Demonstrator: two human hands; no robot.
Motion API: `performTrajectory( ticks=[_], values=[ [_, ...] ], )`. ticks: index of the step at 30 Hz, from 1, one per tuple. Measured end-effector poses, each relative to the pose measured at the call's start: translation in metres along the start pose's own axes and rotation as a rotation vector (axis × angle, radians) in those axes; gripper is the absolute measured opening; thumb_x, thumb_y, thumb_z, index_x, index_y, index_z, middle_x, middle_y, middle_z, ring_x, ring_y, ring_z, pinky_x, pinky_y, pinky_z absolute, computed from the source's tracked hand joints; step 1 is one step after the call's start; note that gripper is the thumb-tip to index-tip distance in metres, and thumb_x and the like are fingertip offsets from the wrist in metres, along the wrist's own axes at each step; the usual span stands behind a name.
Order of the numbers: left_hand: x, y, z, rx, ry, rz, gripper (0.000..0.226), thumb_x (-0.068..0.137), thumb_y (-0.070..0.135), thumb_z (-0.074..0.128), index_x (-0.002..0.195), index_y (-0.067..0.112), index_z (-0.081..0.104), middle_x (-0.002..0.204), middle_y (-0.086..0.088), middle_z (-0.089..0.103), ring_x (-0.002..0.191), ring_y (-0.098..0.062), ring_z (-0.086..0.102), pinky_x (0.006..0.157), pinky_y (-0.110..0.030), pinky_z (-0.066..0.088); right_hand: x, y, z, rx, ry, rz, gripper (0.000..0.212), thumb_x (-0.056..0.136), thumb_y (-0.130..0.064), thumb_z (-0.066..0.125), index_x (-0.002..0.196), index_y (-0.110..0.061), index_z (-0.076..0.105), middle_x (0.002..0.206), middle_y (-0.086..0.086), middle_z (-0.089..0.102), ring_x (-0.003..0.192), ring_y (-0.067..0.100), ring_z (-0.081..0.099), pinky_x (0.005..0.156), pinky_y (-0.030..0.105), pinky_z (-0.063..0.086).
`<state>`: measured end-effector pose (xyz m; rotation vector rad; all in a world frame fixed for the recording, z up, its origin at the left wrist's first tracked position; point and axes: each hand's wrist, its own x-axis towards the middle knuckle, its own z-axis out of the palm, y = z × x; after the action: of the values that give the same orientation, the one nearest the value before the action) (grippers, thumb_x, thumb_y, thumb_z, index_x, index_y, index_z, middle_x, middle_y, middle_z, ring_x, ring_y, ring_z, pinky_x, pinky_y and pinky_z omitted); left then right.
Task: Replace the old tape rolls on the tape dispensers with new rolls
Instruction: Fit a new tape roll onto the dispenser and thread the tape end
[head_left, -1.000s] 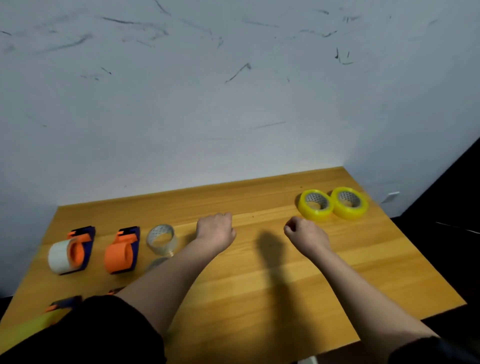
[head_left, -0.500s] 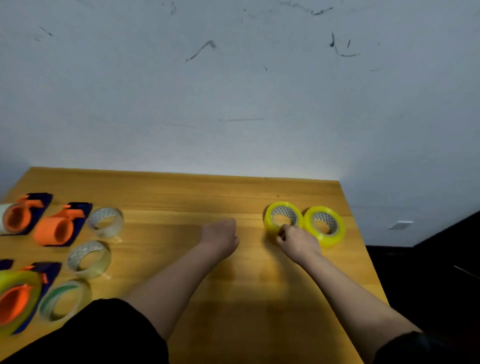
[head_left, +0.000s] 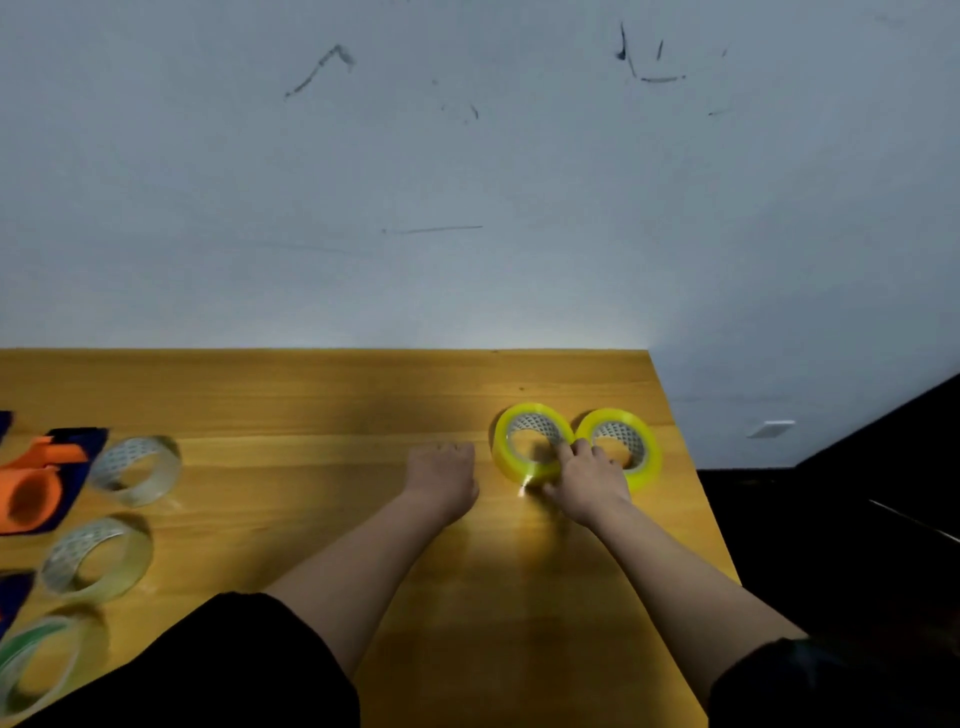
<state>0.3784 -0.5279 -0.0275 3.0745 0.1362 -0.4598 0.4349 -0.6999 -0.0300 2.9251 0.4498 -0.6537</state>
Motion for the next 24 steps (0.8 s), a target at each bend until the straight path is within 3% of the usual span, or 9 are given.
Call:
performTrajectory(
  ticks=[11, 18, 24],
  values=[
    [0.031, 0.029, 0.017, -0.021, -0.121, -0.094, 0.037, 0.094, 0.035, 0.044, 0.125, 0.016, 0.046, 0.127, -0.011, 0.054, 0.116, -0.03, 0.052, 0.089, -0.039, 0.044, 0.047, 0.013, 0.014, 0.001, -0.002, -0.085, 0.077, 0.084, -0.064, 0.055, 0.147, -0.028, 0.028, 0.161, 0.011, -0.005, 0.146, 0.033, 0.011, 0.115, 0.049, 0.016],
    [0.042, 0.036, 0.02, 0.017, -0.141, -0.092, 0.037, 0.095, 0.035, 0.04, 0.125, 0.014, 0.045, 0.129, -0.013, 0.052, 0.118, -0.031, 0.051, 0.09, -0.039, 0.043, 0.066, 0.008, 0.018, -0.064, -0.009, -0.116, 0.081, 0.079, -0.074, 0.051, 0.143, -0.025, 0.036, 0.161, 0.017, -0.005, 0.148, 0.036, -0.003, 0.115, 0.057, -0.001],
    [0.043, 0.037, 0.023, 0.045, -0.142, -0.1, 0.036, 0.096, 0.036, 0.038, 0.123, 0.015, 0.047, 0.125, -0.012, 0.054, 0.114, -0.03, 0.053, 0.085, -0.039, 0.044, 0.073, 0.004, 0.02, -0.036, 0.014, -0.132, 0.075, 0.078, -0.071, 0.056, 0.136, -0.026, 0.043, 0.16, 0.018, -0.009, 0.147, 0.036, 0.002, 0.116, 0.056, -0.003]
  ],
)
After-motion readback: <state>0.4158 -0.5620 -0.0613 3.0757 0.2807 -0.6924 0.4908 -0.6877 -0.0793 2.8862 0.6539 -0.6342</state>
